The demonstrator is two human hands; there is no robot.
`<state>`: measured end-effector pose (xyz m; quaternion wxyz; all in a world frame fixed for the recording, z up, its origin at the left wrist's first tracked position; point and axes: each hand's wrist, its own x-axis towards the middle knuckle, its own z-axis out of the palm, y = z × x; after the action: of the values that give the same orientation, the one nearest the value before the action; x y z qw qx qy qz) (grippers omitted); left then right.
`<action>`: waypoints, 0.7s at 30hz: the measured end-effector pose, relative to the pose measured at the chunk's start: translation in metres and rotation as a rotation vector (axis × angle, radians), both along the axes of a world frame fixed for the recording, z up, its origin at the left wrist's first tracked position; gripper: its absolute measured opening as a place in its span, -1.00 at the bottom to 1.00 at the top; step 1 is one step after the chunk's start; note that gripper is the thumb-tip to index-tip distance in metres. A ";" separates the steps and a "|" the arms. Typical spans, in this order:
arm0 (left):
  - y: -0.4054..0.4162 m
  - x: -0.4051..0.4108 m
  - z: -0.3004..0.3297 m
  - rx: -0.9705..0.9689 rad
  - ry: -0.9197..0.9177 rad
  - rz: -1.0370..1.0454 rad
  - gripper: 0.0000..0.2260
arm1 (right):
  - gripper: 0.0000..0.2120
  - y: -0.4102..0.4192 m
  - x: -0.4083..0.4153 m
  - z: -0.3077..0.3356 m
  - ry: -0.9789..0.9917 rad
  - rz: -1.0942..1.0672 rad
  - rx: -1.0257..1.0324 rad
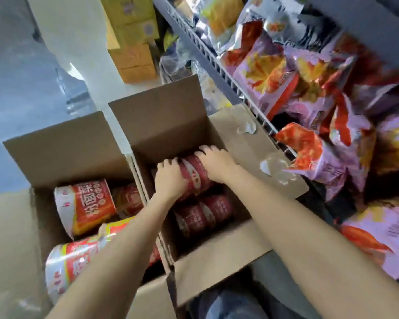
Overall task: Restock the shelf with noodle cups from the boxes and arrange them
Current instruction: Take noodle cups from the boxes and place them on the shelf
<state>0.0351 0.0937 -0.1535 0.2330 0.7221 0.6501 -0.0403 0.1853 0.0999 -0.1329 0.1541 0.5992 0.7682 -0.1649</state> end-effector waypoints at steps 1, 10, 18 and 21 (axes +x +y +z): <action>0.003 0.003 -0.020 -0.003 0.085 -0.041 -0.41 | -0.33 0.006 -0.001 -0.021 -0.033 -0.013 -0.046; 0.028 -0.004 -0.113 -0.152 0.334 -0.103 0.00 | -0.24 0.038 -0.009 -0.115 -0.063 0.078 -0.129; 0.029 -0.003 -0.113 -0.062 0.474 -0.245 -0.05 | -0.39 0.034 -0.010 -0.120 0.026 0.114 0.096; 0.029 -0.005 -0.100 -0.036 0.451 -0.227 -0.06 | -0.16 0.018 -0.008 -0.082 -0.043 0.173 0.164</action>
<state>0.0306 0.1232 -0.2540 0.0890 0.7589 0.5996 -0.2379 0.1770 0.1182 -0.2146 0.1346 0.5446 0.8245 -0.0748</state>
